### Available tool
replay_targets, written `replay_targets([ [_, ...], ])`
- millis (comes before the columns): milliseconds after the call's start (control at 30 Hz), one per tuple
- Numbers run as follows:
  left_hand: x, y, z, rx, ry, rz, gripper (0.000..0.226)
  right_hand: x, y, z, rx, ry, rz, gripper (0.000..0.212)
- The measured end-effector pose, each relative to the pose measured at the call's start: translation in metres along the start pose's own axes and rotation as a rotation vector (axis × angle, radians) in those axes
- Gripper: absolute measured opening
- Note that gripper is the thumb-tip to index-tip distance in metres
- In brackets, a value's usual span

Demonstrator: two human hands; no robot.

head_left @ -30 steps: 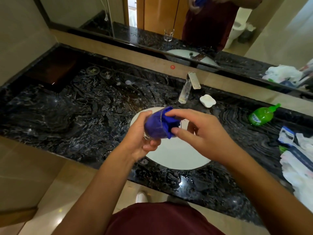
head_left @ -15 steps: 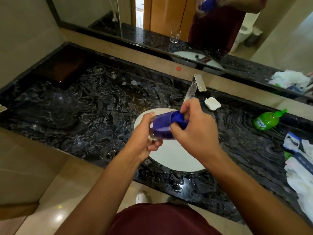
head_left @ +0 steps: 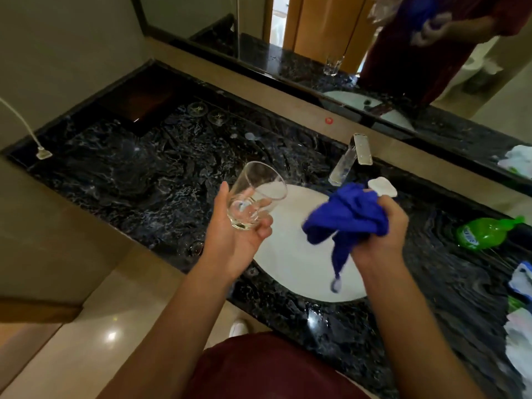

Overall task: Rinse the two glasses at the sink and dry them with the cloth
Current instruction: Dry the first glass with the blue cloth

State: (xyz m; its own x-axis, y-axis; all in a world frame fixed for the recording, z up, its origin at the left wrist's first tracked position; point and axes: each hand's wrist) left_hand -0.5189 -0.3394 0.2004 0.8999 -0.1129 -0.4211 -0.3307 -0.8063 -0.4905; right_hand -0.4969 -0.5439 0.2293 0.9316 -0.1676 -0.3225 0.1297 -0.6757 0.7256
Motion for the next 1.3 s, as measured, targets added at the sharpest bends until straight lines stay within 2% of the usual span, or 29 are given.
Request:
replay_targets([
  [67, -0.001, 0.003, -0.003, 0.047, 0.024, -0.102, 0.061, 0.003, -0.007, 0.000, 0.003, 0.024, -0.132, 0.037],
  [133, -0.004, 0.007, -0.010, 0.209, 0.026, -0.214, 0.064, 0.000, -0.013, -0.004, -0.154, 0.075, -0.215, 0.035],
  [200, -0.006, 0.013, -0.015, 0.365, 0.013, -0.298, 0.055, -0.006, -0.016, -0.007, -0.371, 0.194, -0.236, 0.013],
  [267, -0.009, 0.018, -0.017, 0.458, 0.011, -0.358, 0.048, -0.006, -0.017, -0.005, -0.495, 0.396, -0.230, 0.036],
  [333, -0.012, 0.022, -0.013, 0.594, 0.001, -0.405, 0.044, -0.001, -0.018, -0.002, -0.575, 0.516, -0.231, 0.051],
  [400, -0.017, 0.018, -0.004, 0.772, 0.006, -0.417, 0.047, 0.003, -0.020, 0.000, -0.652, 0.538, -0.197, 0.055],
  [467, -0.019, 0.009, 0.008, 0.958, 0.031, -0.387, 0.054, 0.005, -0.024, 0.000, -0.715, 0.529, -0.167, 0.048],
  [567, -0.018, -0.005, 0.019, 1.184, 0.081, -0.317, 0.074, 0.007, -0.033, -0.004, -0.815, 0.554, -0.158, 0.043],
  [633, -0.012, -0.011, 0.025, 1.237, 0.086, -0.306, 0.078, 0.008, -0.039, -0.011, -0.863, 0.560, -0.167, 0.045],
  [700, -0.007, -0.018, 0.032, 1.193, 0.069, -0.304, 0.074, 0.009, -0.044, -0.018, -0.839, 0.556, -0.189, 0.046],
  [800, 0.006, -0.041, 0.047, 1.124, 0.008, -0.320, 0.067, 0.017, -0.058, -0.034, -0.738, 0.517, -0.222, 0.034],
  [967, 0.036, -0.085, 0.091, 1.112, -0.195, -0.330, 0.070, 0.042, -0.081, -0.050, -0.716, 0.290, -0.181, 0.017],
  [1167, 0.075, -0.155, 0.161, 1.466, -0.308, -0.379, 0.076, 0.063, -0.102, -0.057, -0.723, 0.041, -0.139, 0.014],
  [1300, 0.101, -0.186, 0.211, 1.544, -0.333, -0.391, 0.072, 0.064, -0.112, -0.058, -0.724, -0.108, -0.136, 0.013],
])
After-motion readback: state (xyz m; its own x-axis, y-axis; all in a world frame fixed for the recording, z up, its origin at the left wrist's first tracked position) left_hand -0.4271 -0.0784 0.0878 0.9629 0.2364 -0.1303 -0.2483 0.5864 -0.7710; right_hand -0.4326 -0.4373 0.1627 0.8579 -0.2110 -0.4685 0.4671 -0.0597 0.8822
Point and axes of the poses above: each hand's wrist, its own x-axis towards the middle knuckle, its own z-axis out of the back of the hand, y = z × x, and after that the axes turned 1 degree about y, right-handed
